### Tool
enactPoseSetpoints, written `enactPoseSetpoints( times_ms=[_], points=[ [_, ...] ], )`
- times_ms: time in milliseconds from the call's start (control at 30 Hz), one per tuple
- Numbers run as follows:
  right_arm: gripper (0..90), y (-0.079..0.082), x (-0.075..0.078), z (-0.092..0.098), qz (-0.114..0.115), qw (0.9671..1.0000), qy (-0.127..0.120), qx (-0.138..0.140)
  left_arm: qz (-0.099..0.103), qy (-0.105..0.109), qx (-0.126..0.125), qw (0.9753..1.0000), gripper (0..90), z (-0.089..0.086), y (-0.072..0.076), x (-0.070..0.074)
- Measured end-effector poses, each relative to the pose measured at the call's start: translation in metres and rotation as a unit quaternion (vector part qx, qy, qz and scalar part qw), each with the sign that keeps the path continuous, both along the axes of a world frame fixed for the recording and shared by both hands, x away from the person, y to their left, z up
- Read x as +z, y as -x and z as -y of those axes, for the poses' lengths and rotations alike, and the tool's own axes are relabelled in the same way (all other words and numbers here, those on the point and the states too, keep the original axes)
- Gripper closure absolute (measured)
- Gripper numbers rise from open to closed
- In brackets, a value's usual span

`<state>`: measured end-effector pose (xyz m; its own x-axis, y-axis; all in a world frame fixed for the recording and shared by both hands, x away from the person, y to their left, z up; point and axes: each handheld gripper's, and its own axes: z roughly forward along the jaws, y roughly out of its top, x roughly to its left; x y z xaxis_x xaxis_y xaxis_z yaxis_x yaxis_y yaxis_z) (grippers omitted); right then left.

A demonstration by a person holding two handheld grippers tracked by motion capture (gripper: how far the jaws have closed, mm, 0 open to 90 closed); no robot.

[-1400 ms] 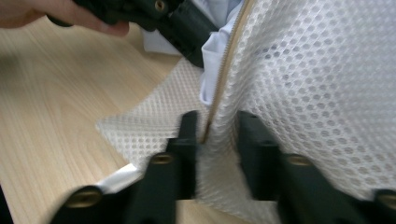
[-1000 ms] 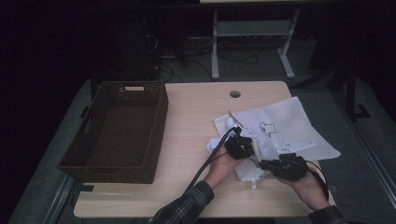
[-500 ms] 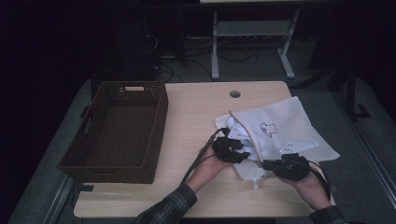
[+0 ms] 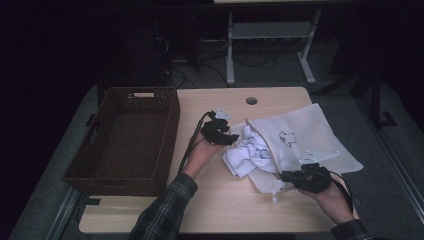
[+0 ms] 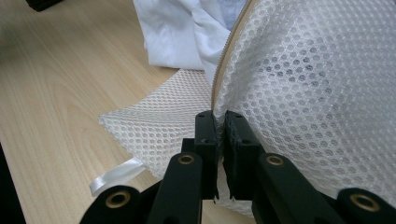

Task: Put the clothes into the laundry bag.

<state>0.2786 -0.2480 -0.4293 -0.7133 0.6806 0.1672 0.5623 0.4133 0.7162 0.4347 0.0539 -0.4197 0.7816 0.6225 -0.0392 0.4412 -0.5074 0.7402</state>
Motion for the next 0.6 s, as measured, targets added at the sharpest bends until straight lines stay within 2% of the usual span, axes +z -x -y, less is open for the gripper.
enactPoseSetpoints(
  times_ms=[167, 300, 400, 500, 600],
  points=[
    [82.8, -0.001, -0.001, 0.001, 0.000, 1.0000, -0.002, -0.002, -0.010, -0.014, -0.001, 0.9998, 43.4, 0.002, -0.027, -0.018],
    [82.8, -0.001, -0.001, 0.002, 0.000, 1.0000, -0.005, 0.000, -0.023, -0.013, 0.002, 0.9997, 45.0, 0.006, -0.042, -0.029],
    [82.7, -0.001, -0.002, 0.002, 0.000, 1.0000, -0.003, 0.002, -0.025, -0.010, -0.001, 0.9997, 50.9, 0.009, -0.047, -0.033],
    [82.7, -0.001, -0.002, 0.002, 0.001, 1.0000, -0.003, 0.002, -0.032, -0.020, -0.006, 0.9993, 55.9, 0.013, -0.050, -0.037],
    [82.7, -0.001, -0.002, 0.002, 0.004, 1.0000, -0.002, 0.002, -0.032, -0.025, -0.009, 0.9991, 68.8, 0.015, -0.051, -0.038]
  ],
)
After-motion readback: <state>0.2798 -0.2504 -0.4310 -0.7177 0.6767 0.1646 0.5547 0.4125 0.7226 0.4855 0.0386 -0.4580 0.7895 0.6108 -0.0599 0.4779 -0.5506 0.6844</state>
